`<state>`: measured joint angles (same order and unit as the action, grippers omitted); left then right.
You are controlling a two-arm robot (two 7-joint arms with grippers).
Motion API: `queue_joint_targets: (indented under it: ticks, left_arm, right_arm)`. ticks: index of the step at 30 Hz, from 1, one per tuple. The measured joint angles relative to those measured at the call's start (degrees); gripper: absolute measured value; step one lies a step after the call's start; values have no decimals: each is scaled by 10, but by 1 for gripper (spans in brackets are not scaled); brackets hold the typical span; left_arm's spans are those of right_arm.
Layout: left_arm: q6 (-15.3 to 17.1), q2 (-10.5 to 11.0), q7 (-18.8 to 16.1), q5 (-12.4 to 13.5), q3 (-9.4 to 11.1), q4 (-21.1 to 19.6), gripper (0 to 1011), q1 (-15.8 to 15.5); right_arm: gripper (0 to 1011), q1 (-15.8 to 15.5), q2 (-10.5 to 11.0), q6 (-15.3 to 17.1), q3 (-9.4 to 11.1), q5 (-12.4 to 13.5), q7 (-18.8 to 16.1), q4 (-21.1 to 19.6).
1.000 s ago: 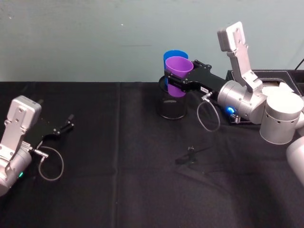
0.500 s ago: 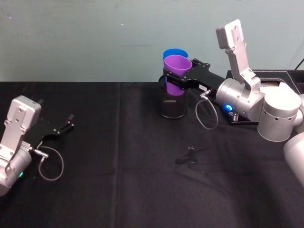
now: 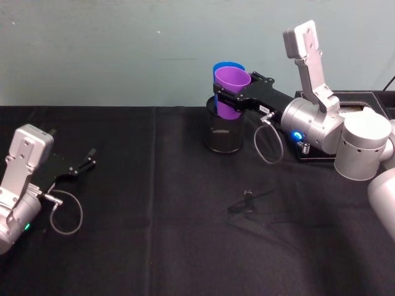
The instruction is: Pick up one cup with a gripper and tap it against the other cup.
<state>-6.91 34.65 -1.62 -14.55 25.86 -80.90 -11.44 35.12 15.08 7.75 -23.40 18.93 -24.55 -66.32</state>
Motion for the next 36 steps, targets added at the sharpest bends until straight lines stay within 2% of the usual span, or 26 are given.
queue_joint_targets:
  ticks: [36]
  left_arm:
    - [0, 0, 0, 0, 0, 0, 1000, 0]
  right_arm:
    - [720, -1, 1, 0, -1, 0, 1, -2]
